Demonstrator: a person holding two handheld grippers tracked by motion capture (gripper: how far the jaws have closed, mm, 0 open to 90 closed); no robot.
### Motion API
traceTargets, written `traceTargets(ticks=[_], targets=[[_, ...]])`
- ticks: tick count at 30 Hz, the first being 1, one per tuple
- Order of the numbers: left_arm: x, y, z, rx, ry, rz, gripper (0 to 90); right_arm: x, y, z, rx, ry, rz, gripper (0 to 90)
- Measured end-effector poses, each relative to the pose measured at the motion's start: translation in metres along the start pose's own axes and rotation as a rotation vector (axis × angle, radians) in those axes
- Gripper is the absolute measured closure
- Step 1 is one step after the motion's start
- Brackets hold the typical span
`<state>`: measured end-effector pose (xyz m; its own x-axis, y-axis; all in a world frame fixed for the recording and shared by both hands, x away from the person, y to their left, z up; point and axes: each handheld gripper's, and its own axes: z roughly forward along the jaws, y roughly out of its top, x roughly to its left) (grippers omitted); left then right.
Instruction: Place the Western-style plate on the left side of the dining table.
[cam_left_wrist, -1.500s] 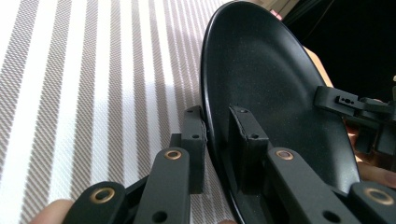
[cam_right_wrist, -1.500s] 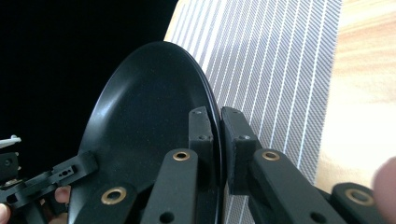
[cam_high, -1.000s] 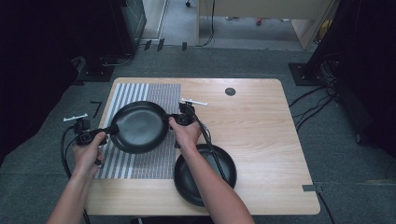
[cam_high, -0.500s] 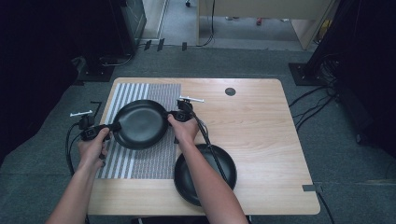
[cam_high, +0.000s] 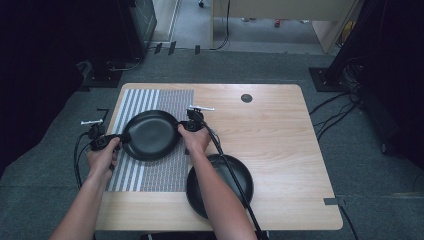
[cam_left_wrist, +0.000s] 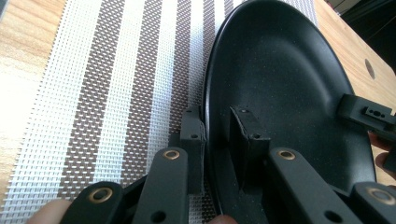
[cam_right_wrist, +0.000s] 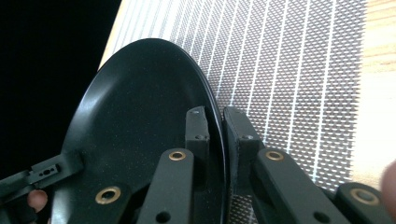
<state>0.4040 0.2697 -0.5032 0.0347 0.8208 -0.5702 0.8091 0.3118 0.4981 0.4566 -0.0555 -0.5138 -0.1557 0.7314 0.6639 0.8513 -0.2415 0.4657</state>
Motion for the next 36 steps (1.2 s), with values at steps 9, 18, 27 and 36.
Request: traceTargets(ticks=[9, 18, 27, 36], targets=[[-0.003, 0.001, 0.004, -0.011, 0.022, -0.004, 76.0, 0.0, 0.002, 0.002, 0.0, -0.016, -0.011, 81.6], [-0.008, 0.002, 0.004, -0.022, 0.059, 0.027, 74.7, 0.0, 0.003, 0.004, -0.014, -0.019, -0.016, 81.1], [-0.013, -0.002, 0.008, -0.028, 0.112, 0.133, 69.2, 0.001, 0.002, 0.007, -0.023, -0.033, -0.062, 81.2], [-0.033, -0.008, 0.01, -0.061, 0.285, 0.385, 48.2, 0.009, -0.001, 0.006, -0.04, -0.09, -0.162, 74.9]])
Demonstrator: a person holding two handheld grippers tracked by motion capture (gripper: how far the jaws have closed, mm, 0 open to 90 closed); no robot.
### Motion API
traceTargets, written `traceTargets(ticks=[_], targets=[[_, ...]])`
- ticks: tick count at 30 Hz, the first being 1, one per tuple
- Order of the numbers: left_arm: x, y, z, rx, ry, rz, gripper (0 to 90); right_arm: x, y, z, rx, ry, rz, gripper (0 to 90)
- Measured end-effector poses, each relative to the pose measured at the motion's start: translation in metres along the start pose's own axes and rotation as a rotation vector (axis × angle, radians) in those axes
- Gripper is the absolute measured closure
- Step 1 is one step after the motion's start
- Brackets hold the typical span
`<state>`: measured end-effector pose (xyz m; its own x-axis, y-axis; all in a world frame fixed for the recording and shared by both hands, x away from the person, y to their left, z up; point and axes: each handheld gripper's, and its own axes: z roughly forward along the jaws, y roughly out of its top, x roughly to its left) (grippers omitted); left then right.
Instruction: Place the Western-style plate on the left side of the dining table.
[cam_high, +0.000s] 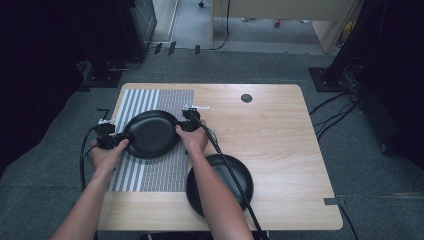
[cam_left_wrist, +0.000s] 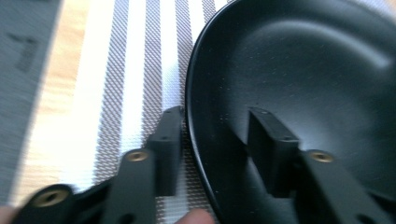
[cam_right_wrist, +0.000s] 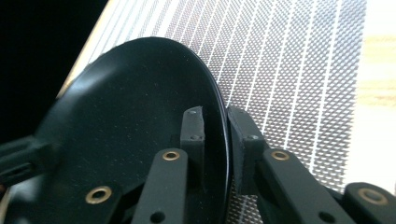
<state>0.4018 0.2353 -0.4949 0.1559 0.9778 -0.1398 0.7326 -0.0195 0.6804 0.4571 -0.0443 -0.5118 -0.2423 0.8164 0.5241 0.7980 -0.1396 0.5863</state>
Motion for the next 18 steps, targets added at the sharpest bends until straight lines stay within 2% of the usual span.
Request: traceTargets(ticks=[1, 2, 3, 4, 5, 6, 7, 8, 9, 10, 11, 12, 14, 15, 16, 17, 18], targets=[[0.0, 0.001, -0.002, -0.01, 0.003, -0.004, 45.0, 0.004, 0.001, -0.003, -0.027, -0.03, -0.039, 67.5], [0.0, 0.001, -0.002, -0.01, 0.003, -0.004, 41.9, 0.004, 0.001, -0.003, -0.027, -0.03, -0.039, 67.5], [0.002, 0.002, -0.005, -0.016, 0.0, -0.029, 39.0, 0.006, 0.002, -0.006, -0.056, -0.064, -0.08, 59.1], [0.002, 0.002, -0.005, -0.016, 0.0, -0.029, 36.0, 0.006, 0.002, -0.006, -0.056, -0.064, -0.08, 59.1], [0.003, 0.003, -0.006, -0.018, 0.001, -0.038, 34.1, 0.009, 0.005, -0.011, -0.09, -0.086, -0.125, 53.1], [0.002, 0.003, -0.009, -0.012, 0.012, -0.043, 34.1, 0.009, 0.005, -0.011, -0.09, -0.086, -0.125, 53.1], [0.001, 0.005, -0.012, 0.023, 0.027, -0.054, 25.3, 0.01, 0.008, -0.016, -0.11, -0.086, -0.153, 49.1], [0.001, 0.005, -0.012, 0.023, 0.027, -0.054, 18.6, 0.01, 0.008, -0.016, -0.11, -0.086, -0.153, 49.1], [-0.001, 0.006, -0.015, 0.049, 0.019, -0.056, 13.9, 0.01, 0.011, -0.021, -0.122, -0.051, -0.171, 47.6], [-0.001, 0.006, -0.015, 0.049, 0.019, -0.056, 11.6, 0.01, 0.011, -0.021, -0.122, -0.051, -0.171, 47.6], [-0.002, 0.006, -0.019, 0.045, 0.009, -0.058, 9.6, 0.011, 0.013, -0.026, -0.134, -0.015, -0.178, 42.8], [-0.002, 0.006, -0.019, 0.045, 0.009, -0.058, 7.7, 0.012, 0.013, -0.029, -0.131, -0.012, -0.176, 41.4], [-0.002, 0.007, -0.025, 0.025, -0.001, -0.064, 3.6, 0.013, 0.014, -0.032, -0.124, -0.011, -0.178, 41.2], [-0.003, 0.008, -0.03, 0.009, -0.018, -0.07, 3.0, 0.016, 0.015, -0.039, -0.113, -0.02, -0.193, 36.2], [-0.003, 0.008, -0.03, 0.009, -0.018, -0.07, 1.8, 0.016, 0.015, -0.039, -0.113, -0.02, -0.193, 36.2], [-0.004, 0.008, -0.035, 0.002, -0.038, -0.054, 0.3, 0.02, 0.016, -0.045, -0.091, -0.037, -0.231, 33.6], [-0.004, 0.008, -0.035, 0.002, -0.038, -0.054, 0.3, 0.021, 0.015, -0.048, -0.086, -0.035, -0.236, 31.8]])
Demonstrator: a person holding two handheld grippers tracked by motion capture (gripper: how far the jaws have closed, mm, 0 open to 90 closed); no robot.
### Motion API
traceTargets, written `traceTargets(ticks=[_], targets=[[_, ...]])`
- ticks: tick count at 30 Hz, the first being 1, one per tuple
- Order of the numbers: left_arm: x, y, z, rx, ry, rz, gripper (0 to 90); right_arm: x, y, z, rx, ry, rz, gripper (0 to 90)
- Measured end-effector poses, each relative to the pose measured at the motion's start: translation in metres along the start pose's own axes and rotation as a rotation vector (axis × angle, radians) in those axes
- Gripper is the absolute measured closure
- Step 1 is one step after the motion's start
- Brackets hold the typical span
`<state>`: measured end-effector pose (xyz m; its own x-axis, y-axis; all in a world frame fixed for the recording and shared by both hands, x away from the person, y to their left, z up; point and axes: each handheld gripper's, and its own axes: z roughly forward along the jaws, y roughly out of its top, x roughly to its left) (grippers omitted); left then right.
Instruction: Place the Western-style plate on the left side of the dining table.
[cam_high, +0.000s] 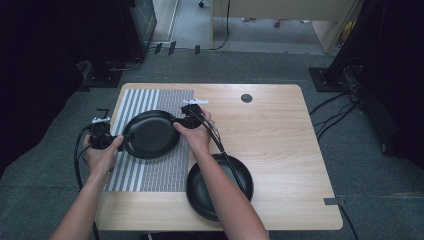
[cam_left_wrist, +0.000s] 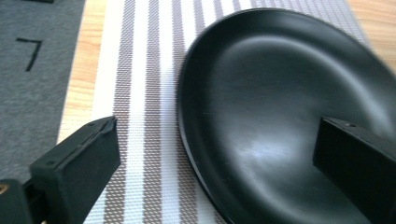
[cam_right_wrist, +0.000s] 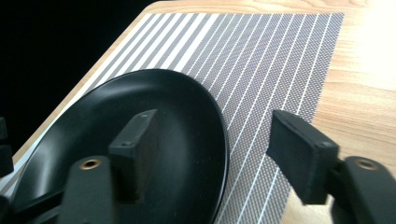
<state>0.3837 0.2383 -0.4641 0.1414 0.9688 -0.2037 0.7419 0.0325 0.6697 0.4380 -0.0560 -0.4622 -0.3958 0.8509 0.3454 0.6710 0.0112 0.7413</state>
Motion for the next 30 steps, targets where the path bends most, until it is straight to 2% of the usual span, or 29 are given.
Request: traceTargets(ticks=[3, 12, 14, 19, 22, 30], targets=[[-0.004, -0.002, -0.007, 0.005, -0.017, -0.003, 0.3, 0.001, -0.001, -0.01, 0.02, 0.027, -0.037, 26.2], [-0.009, -0.008, -0.023, -0.028, -0.02, 0.009, 0.3, -0.009, -0.006, -0.034, 0.011, 0.012, -0.026, 23.7], [-0.01, -0.011, -0.027, -0.031, -0.028, 0.01, 0.3, -0.012, -0.007, -0.04, 0.01, 0.005, -0.037, 23.2], [-0.016, -0.022, -0.037, -0.045, -0.038, 0.028, 0.3, -0.023, -0.015, -0.061, -0.004, -0.016, -0.072, 22.4], [-0.018, -0.027, -0.04, -0.053, -0.046, 0.024, 0.3, -0.027, -0.018, -0.068, -0.009, -0.018, -0.079, 22.3], [-0.024, -0.048, -0.054, -0.065, -0.044, 0.061, 0.3, -0.046, -0.036, -0.098, -0.017, -0.031, -0.096, 22.0]])
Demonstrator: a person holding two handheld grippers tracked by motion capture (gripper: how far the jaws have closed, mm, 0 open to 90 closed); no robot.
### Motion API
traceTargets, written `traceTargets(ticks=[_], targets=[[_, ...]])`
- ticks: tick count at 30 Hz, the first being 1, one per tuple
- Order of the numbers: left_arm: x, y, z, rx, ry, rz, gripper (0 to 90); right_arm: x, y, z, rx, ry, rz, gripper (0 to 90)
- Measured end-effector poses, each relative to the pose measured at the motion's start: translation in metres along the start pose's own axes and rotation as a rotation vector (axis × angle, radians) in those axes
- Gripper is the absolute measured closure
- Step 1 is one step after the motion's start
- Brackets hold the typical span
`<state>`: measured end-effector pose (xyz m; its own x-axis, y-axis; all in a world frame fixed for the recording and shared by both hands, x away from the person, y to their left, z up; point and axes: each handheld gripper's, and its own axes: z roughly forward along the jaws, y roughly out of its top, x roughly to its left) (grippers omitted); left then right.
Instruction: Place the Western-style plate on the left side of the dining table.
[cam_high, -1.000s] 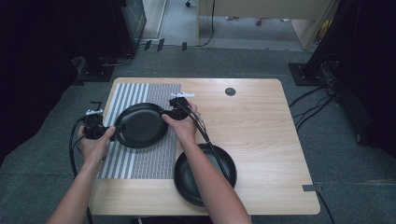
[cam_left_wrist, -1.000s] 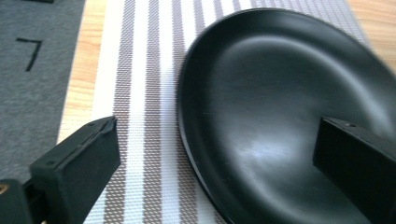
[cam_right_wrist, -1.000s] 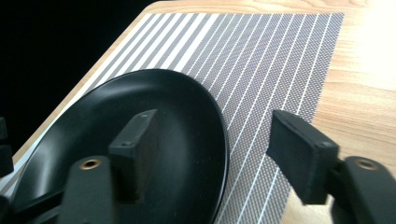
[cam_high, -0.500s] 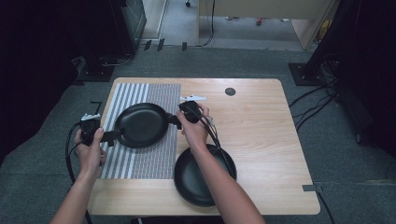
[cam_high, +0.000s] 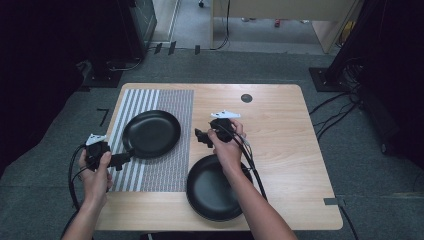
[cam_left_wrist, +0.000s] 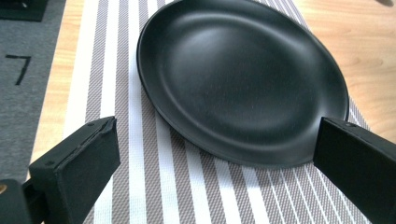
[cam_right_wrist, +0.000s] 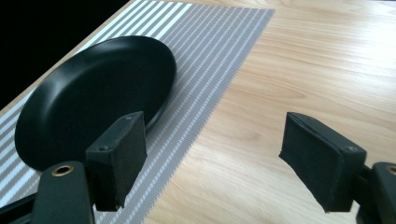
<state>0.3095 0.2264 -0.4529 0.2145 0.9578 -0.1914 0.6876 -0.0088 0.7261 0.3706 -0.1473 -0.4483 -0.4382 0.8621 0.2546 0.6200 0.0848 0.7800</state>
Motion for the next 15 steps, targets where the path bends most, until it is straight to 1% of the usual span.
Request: traceTargets(ticks=[1, 2, 3, 4, 6, 7, 9, 10, 11, 12, 13, 14, 15], targets=[[-0.001, -0.006, -0.003, -0.008, -0.009, -0.006, 0.3, -0.002, -0.002, -0.003, -0.003, -0.009, -0.006, 22.0], [-0.001, -0.006, -0.003, -0.008, -0.009, -0.006, 0.3, -0.002, -0.002, -0.003, -0.003, -0.009, -0.006, 22.0], [-0.001, -0.008, -0.005, -0.004, -0.01, 0.0, 0.3, -0.008, -0.006, -0.01, -0.006, -0.02, -0.01, 21.8], [-0.001, -0.011, -0.006, -0.003, -0.008, 0.003, 0.3, -0.008, -0.006, -0.01, -0.006, -0.02, -0.01, 21.8], [-0.001, -0.017, -0.009, -0.006, -0.01, 0.004, 0.3, -0.013, -0.01, -0.017, -0.009, -0.023, 0.0, 21.7], [-0.001, -0.022, -0.012, -0.009, -0.01, 0.004, 0.3, -0.019, -0.014, -0.024, -0.017, -0.026, 0.002, 21.7], [-0.002, -0.027, -0.014, -0.011, -0.008, 0.008, 0.3, -0.024, -0.017, -0.032, -0.024, -0.028, 0.008, 21.7], [-0.002, -0.027, -0.014, -0.011, -0.008, 0.008, 0.3, -0.024, -0.017, -0.032, -0.024, -0.028, 0.008, 21.7], [-0.002, -0.031, -0.017, -0.011, -0.009, 0.008, 0.3, -0.029, -0.019, -0.039, -0.034, -0.036, 0.01, 21.6], [-0.002, -0.031, -0.017, -0.011, -0.009, 0.008, 0.3, -0.029, -0.019, -0.039, -0.034, -0.036, 0.01, 21.6], [-0.002, -0.035, -0.019, -0.015, -0.012, 0.002, 0.3, -0.034, -0.022, -0.046, -0.043, -0.044, 0.008, 21.6], [-0.002, -0.035, -0.019, -0.015, -0.012, 0.002, 0.3, -0.036, -0.023, -0.05, -0.046, -0.047, 0.012, 21.5], [-0.003, -0.04, -0.021, -0.014, -0.011, 0.0, 0.3, -0.038, -0.025, -0.053, -0.05, -0.051, 0.011, 21.4]])
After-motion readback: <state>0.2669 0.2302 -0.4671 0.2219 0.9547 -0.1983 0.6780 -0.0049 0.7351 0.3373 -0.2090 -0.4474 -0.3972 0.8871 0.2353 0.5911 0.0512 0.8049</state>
